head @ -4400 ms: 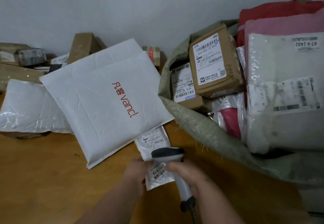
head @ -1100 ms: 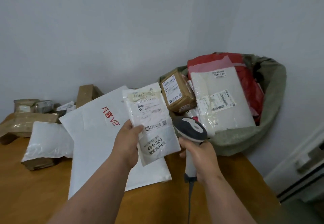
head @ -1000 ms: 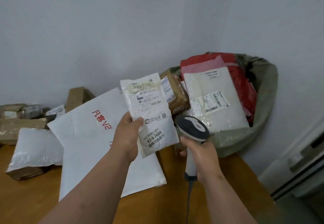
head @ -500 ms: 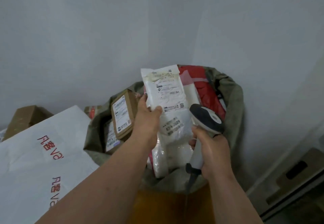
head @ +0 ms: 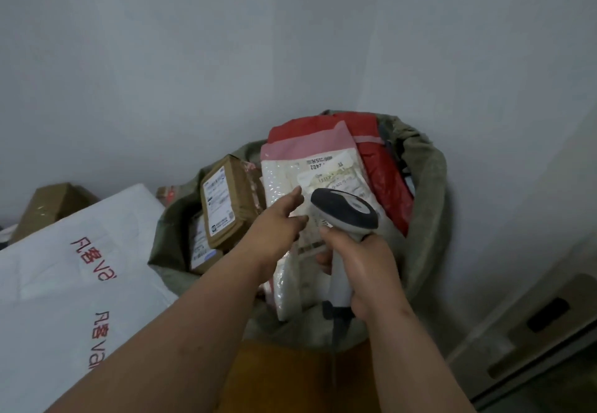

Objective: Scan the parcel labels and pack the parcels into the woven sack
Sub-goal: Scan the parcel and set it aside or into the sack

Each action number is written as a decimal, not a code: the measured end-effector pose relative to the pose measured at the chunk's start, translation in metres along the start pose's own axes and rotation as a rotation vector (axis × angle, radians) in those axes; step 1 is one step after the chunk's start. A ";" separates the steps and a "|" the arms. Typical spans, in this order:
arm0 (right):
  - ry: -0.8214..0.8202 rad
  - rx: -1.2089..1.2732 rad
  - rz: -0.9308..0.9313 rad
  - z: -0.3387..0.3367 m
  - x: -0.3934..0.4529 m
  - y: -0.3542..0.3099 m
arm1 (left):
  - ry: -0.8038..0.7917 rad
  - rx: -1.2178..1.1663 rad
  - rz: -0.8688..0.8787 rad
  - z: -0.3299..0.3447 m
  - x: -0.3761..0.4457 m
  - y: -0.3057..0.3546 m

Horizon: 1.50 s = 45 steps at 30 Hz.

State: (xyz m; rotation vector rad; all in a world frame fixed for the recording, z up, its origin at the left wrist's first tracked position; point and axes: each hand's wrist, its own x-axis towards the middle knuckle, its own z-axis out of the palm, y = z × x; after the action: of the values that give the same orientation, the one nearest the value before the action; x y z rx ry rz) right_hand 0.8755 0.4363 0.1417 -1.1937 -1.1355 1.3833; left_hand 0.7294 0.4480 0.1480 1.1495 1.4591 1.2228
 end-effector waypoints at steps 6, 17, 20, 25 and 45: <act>-0.087 -0.063 0.020 0.061 -0.032 0.007 | 0.394 -0.206 -0.074 -0.090 -0.043 -0.019; -0.277 -0.215 0.158 0.217 -0.126 0.074 | 0.613 -0.134 -0.348 -0.274 -0.180 -0.130; -0.303 -0.237 0.226 0.240 -0.144 0.104 | 0.646 -0.119 -0.489 -0.306 -0.213 -0.167; -0.284 -0.312 0.304 0.259 -0.151 0.140 | 0.667 -0.164 -0.652 -0.332 -0.237 -0.207; -0.394 -0.470 0.508 0.301 -0.088 0.205 | 0.565 -0.284 -0.903 -0.364 -0.190 -0.257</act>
State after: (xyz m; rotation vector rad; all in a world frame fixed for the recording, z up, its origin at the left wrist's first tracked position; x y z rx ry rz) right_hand 0.5656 0.3063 -0.0241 -1.6732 -1.5627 1.8545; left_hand 0.3793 0.1783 -0.0501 -0.1200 1.8248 1.0518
